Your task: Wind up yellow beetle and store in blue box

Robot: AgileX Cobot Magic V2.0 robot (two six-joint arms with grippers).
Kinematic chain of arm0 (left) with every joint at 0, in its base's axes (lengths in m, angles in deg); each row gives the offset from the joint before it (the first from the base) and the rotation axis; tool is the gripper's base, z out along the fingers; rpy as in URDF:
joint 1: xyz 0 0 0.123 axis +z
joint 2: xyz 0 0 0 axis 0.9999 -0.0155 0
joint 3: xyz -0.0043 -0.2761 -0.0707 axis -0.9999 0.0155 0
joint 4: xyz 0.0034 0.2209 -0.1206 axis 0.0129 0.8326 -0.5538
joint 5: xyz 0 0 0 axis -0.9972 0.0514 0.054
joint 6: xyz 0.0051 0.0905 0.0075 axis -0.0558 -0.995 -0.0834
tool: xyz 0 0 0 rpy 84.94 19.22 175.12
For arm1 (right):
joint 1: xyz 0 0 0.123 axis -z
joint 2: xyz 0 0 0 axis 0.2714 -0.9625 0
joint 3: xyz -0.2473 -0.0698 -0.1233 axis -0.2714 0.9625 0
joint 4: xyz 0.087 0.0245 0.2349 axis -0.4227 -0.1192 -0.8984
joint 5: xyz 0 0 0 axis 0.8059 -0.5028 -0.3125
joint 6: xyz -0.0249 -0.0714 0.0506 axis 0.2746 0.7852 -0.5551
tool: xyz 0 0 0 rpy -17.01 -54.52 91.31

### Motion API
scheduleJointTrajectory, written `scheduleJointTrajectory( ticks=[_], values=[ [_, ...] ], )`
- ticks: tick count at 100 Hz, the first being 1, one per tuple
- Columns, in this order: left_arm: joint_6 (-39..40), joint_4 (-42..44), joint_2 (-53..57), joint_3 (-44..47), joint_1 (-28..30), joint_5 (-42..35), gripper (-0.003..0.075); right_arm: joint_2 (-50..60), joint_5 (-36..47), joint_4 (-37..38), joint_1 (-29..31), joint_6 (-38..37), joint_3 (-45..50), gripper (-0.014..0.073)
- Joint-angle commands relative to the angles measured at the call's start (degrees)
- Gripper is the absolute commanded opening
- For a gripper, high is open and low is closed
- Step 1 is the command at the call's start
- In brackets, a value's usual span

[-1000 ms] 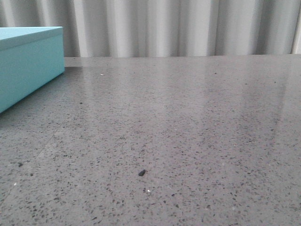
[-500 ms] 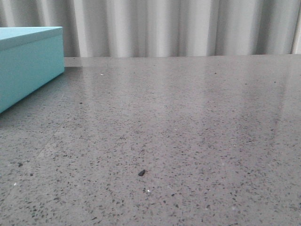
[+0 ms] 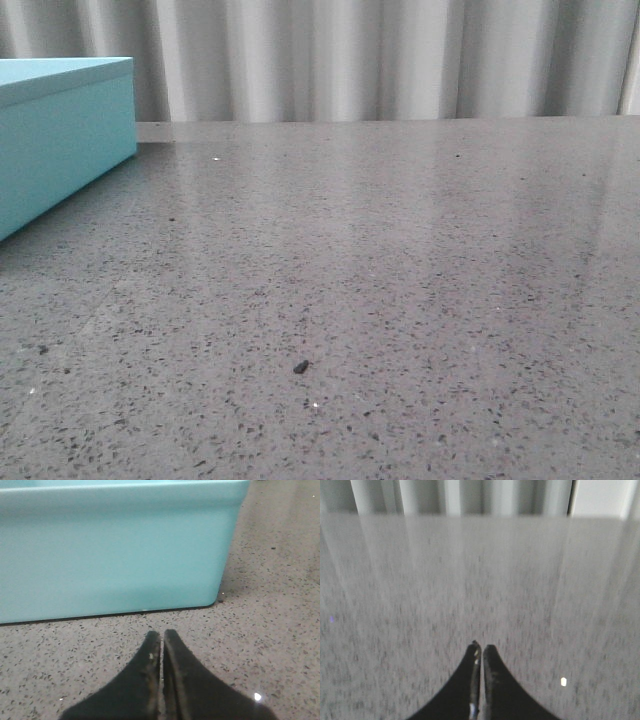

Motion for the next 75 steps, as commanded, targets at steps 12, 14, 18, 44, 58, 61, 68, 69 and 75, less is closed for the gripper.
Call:
scheduleJointTrajectory(
  ticks=[12,14,18,44,58,61,68,69,75],
  values=[
    [0.7,-0.6,1.8,1.5,0.3,-3.1,-0.0021,1.0,-4.4,-0.9,0.4,1.7,1.3,-0.0041],
    [0.7,-0.6,1.8,1.5,0.3,-3.1,-0.0021,1.0,-4.4,-0.9,0.4,1.7,1.3,-0.0041],
    [0.7,-0.6,1.8,1.5,0.3,-3.1,-0.0021,1.0,-4.4,-0.9,0.4,1.7,1.3,-0.0041],
    [0.7,-0.6,1.8,1.5,0.3,-3.1,-0.0021,1.0,-4.4,-0.9,0.4,1.7,1.3,-0.0041],
    [0.7,-0.6,1.8,1.5,0.3,-3.1,-0.0021,1.0,-4.4,-0.9,0.4,1.7,1.3,-0.0041],
    [0.7,-0.6,1.8,1.5,0.3,-3.1,-0.0021,1.0,-4.4,-0.9,0.4,1.7,1.3,-0.0041],
    [0.7,-0.6,1.8,1.5,0.3,-3.1,-0.0021,1.0,-4.4,-0.9,0.4,1.7,1.3,-0.0041],
    [0.7,-0.6,1.8,1.5,0.3,-3.1,-0.0021,1.0,-4.4,-0.9,0.4,1.7,1.3,-0.0041],
    [0.7,-0.6,1.8,1.5,0.3,-3.1,-0.0021,1.0,-4.4,-0.9,0.4,1.7,1.3,-0.0041]
  ],
)
